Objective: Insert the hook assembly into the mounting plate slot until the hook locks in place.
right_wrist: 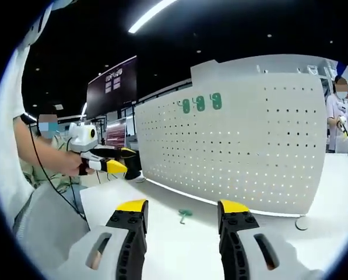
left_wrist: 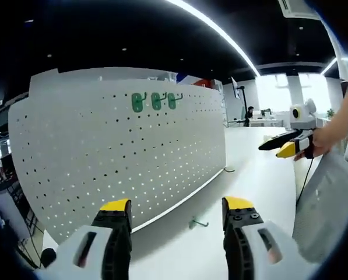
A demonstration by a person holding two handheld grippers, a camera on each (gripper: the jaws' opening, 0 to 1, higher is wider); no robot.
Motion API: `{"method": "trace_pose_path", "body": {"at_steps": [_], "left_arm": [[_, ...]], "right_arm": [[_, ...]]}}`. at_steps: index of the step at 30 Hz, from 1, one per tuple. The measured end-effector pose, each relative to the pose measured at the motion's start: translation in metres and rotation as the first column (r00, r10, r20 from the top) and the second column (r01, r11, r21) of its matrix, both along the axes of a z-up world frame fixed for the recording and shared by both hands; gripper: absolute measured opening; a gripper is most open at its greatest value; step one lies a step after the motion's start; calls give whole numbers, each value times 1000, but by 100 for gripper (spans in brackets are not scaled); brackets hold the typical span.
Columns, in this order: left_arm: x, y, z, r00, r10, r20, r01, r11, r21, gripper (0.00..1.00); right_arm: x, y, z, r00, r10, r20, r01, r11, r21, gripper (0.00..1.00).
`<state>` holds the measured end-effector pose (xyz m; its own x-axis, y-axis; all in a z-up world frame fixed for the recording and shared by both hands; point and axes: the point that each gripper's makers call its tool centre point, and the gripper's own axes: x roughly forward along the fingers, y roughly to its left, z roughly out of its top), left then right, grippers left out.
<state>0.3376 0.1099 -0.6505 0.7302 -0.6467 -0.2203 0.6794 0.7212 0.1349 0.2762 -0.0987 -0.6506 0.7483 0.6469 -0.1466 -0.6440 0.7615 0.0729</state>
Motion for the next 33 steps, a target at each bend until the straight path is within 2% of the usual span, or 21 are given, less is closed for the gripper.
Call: {"method": "trace_pose_path", "body": {"at_steps": [5, 7, 14, 33], "left_arm": [[1, -6, -16, 997, -60, -43, 64, 994, 86, 64], [2, -10, -18, 995, -79, -53, 83, 994, 77, 64], [7, -14, -26, 988, -126, -86, 135, 984, 114, 64], [19, -26, -41, 972, -195, -132, 218, 957, 191, 64]], "right_arm": [[0, 0, -1, 1000, 2, -4, -2, 1000, -6, 46], [-1, -1, 0, 1000, 0, 0, 0, 1000, -7, 46], [-1, 0, -7, 1000, -1, -27, 0, 1000, -24, 47], [-2, -1, -25, 996, -2, -94, -4, 998, -71, 48]]}}
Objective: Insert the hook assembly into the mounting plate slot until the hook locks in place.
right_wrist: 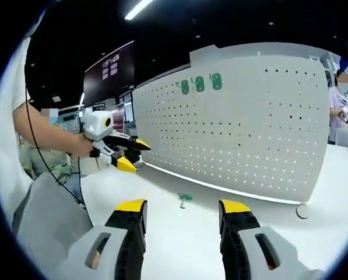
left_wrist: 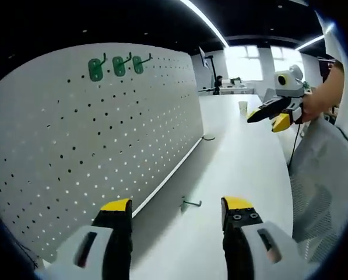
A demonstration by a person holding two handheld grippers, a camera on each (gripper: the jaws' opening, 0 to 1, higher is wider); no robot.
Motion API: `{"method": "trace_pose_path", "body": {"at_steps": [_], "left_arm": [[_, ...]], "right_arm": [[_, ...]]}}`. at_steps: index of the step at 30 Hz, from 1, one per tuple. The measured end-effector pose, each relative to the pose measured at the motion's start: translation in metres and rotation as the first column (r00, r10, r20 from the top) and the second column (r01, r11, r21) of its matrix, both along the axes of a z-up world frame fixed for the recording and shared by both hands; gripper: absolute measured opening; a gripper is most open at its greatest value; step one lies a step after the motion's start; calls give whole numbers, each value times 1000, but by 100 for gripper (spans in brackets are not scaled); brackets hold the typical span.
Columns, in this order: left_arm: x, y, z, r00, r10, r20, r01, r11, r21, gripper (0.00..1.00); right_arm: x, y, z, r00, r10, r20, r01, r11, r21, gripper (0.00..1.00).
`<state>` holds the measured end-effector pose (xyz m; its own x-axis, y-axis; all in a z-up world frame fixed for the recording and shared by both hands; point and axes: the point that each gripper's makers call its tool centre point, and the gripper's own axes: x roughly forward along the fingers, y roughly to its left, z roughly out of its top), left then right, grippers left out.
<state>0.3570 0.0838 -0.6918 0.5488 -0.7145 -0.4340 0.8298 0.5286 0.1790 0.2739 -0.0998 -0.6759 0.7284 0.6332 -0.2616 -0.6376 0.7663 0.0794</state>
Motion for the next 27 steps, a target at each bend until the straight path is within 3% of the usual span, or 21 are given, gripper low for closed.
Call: {"method": "trace_pose_path", "body": {"at_steps": [27], "left_arm": [[23, -2, -20, 994, -38, -105, 44, 998, 49, 62]], "right_arm": [[-1, -3, -18, 997, -3, -74, 1, 999, -36, 48]]}}
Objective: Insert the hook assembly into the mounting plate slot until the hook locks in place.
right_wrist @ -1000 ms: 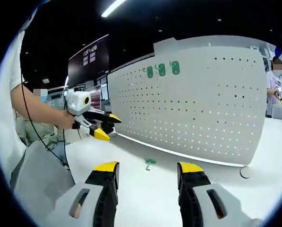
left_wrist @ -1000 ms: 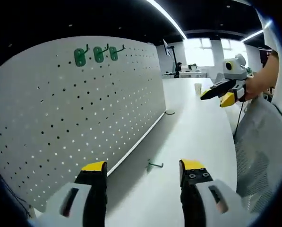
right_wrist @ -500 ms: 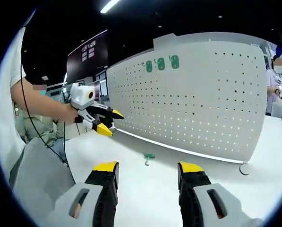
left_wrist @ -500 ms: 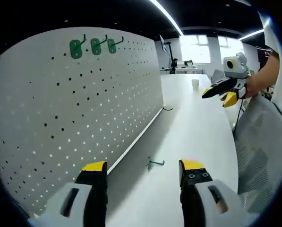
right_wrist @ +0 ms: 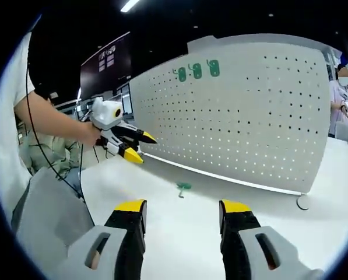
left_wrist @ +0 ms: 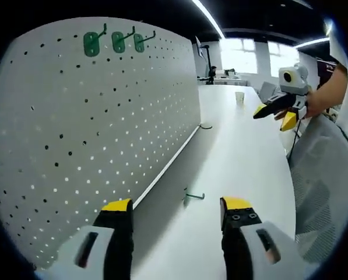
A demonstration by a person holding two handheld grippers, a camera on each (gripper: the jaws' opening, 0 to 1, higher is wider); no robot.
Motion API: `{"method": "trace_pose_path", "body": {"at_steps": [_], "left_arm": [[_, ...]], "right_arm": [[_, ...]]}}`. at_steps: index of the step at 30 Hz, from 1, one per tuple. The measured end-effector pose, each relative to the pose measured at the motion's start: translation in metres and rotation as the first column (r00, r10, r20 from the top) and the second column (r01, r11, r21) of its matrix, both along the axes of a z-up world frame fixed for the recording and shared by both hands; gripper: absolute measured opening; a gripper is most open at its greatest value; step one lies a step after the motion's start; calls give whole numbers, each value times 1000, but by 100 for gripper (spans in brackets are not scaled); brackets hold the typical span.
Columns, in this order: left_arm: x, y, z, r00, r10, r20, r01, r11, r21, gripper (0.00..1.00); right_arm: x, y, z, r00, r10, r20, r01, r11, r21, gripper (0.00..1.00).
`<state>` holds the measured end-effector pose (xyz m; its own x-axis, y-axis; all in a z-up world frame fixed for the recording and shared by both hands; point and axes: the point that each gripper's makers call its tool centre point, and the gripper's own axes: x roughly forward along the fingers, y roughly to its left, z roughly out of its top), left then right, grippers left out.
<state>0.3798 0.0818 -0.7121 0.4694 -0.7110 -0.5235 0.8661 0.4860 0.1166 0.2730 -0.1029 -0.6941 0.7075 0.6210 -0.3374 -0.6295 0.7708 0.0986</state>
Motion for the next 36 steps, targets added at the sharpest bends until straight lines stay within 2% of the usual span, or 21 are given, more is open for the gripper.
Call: {"method": "trace_pose_path", "body": {"at_steps": [4, 10, 19, 24, 26, 36], "left_arm": [[0, -2, -2, 1000, -6, -19, 6, 1000, -2, 62], [-8, -11, -12, 996, -86, -24, 88, 993, 77, 62], [-4, -20, -26, 991, -123, -47, 129, 981, 144, 61], [2, -23, -33, 990, -131, -57, 138, 977, 163, 60], [3, -25, -35, 989, -125, -81, 136, 979, 151, 60], [6, -26, -54, 981, -161, -110, 183, 955, 235, 57]], "right_arm": [[-1, 0, 0, 1000, -2, -4, 2, 1000, -1, 48], [-1, -1, -2, 1000, -4, -12, 4, 1000, -3, 48], [0, -1, -2, 1000, -8, -16, 8, 1000, -3, 48], [1, -4, -3, 1000, -17, -18, 17, 1000, -3, 48], [1, -4, -3, 1000, -18, -18, 18, 1000, -4, 48], [0, -5, -5, 999, -21, -29, 21, 1000, -3, 47]]}}
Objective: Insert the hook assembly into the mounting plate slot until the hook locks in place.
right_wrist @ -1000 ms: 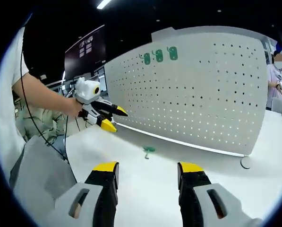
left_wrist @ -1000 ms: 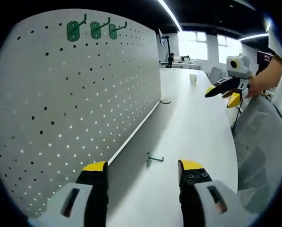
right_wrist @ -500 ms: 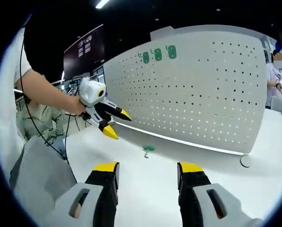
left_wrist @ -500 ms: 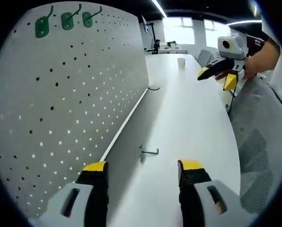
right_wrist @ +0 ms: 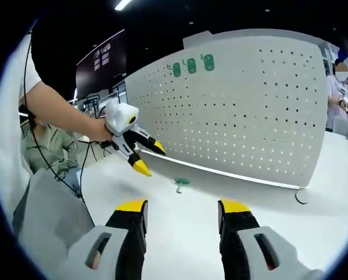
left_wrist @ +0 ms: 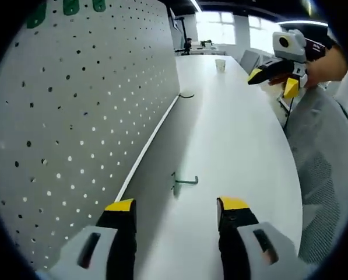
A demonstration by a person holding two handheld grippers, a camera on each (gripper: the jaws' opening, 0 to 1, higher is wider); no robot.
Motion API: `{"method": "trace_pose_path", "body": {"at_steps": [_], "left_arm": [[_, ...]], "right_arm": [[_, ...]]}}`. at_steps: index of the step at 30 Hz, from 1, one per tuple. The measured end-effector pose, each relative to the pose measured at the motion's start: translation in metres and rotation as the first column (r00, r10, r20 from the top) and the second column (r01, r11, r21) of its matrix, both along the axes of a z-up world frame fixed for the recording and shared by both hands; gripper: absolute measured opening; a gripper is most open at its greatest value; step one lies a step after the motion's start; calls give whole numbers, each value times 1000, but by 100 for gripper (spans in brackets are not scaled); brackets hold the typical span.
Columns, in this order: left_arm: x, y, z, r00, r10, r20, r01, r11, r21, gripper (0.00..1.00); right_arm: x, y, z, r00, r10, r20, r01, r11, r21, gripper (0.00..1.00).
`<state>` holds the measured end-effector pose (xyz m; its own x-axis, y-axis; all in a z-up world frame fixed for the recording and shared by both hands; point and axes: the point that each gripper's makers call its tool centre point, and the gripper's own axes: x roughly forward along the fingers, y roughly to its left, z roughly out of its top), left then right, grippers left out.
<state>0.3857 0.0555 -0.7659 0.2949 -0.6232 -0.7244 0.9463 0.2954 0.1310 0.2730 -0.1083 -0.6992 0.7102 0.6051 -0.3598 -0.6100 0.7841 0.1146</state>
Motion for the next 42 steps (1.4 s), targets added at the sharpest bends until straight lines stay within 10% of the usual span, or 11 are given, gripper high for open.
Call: {"method": "trace_pose_path", "body": {"at_steps": [42], "left_arm": [[18, -20, -42, 998, -12, -56, 17, 996, 92, 49]], "right_arm": [[0, -2, -3, 999, -14, -29, 15, 1000, 22, 45]]}}
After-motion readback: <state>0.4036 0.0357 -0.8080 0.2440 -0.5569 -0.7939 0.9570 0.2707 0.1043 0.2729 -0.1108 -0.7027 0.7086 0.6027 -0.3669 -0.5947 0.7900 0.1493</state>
